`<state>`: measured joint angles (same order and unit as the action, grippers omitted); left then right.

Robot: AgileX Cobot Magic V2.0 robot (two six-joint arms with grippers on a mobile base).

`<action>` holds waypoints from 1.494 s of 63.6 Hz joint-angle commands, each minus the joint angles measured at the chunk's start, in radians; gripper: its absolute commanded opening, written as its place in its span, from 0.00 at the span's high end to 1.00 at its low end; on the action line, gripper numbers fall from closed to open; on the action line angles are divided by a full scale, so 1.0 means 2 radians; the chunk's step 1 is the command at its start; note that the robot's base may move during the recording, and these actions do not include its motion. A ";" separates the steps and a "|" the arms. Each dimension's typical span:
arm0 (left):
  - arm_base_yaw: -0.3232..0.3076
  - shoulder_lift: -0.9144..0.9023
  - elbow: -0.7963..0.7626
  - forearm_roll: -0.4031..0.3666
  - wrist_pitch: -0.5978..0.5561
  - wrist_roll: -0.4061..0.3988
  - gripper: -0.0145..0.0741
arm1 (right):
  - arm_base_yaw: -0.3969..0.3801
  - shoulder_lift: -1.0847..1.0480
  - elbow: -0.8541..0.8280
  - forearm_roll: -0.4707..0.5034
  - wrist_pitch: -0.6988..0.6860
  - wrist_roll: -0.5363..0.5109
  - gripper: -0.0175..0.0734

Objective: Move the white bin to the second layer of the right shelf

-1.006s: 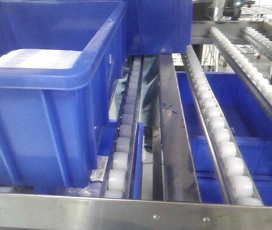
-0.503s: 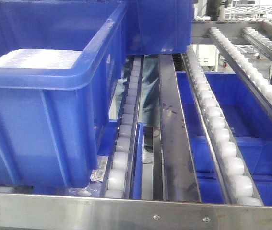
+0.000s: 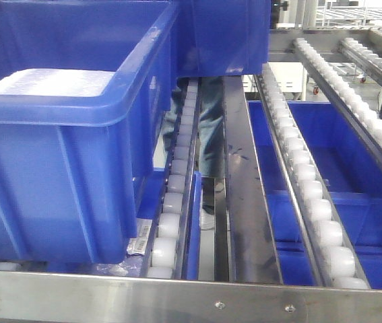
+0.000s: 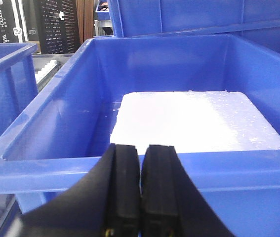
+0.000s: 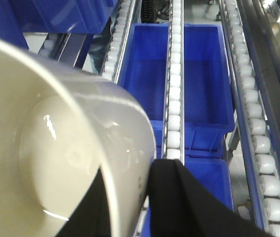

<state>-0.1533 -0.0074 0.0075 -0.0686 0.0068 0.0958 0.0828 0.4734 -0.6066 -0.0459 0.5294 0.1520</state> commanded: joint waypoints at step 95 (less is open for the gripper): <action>-0.001 -0.007 0.017 -0.003 -0.044 -0.004 0.74 | -0.003 0.222 -0.017 0.016 -0.022 -0.002 0.75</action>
<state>-0.1533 -0.0074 0.0075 -0.0686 0.0068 0.0958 0.0828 0.9260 -0.6195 -0.0183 0.5753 0.1520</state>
